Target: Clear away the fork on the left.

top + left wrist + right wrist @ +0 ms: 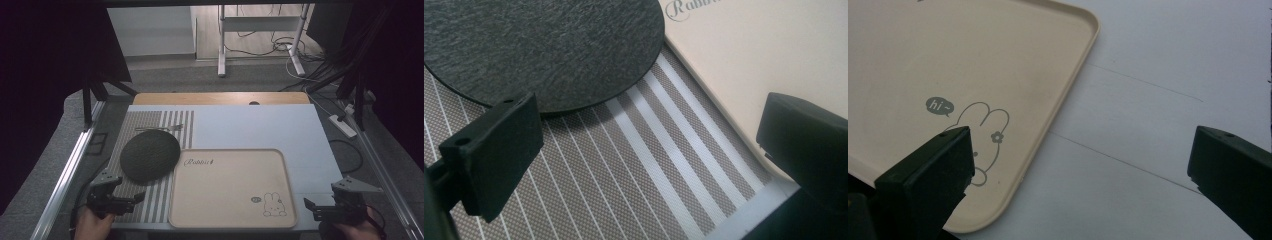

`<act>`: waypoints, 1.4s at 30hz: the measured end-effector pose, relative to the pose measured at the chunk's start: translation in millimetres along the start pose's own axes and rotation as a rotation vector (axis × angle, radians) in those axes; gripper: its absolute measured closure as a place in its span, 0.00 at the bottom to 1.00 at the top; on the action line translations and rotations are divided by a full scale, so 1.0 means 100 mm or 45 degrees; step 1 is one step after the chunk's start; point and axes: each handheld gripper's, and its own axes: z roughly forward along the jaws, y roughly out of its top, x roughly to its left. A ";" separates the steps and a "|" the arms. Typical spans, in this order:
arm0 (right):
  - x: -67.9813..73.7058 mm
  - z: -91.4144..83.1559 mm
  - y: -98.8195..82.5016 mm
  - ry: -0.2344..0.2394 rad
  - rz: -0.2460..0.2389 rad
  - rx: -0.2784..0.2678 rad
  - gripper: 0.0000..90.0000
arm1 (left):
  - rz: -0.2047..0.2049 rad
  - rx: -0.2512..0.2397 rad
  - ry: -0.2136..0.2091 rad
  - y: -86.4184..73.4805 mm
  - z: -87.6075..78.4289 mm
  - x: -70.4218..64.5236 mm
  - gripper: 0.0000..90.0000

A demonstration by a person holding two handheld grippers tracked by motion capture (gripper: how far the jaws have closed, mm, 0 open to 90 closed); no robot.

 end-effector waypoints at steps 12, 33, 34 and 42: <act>0.01 0.02 0.01 -0.001 -0.016 0.014 0.00 | -0.009 0.037 -0.013 0.18 0.19 0.15 0.00; 0.01 0.02 0.01 0.000 -0.024 0.024 0.00 | 0.007 0.079 -0.016 0.57 0.51 0.40 0.00; 0.01 0.02 0.01 0.001 -0.024 0.024 0.00 | 0.006 0.085 -0.014 0.60 0.53 0.41 0.00; 0.02 0.03 0.01 0.005 -0.029 0.028 0.00 | 0.031 0.116 -0.009 0.81 0.70 0.47 0.00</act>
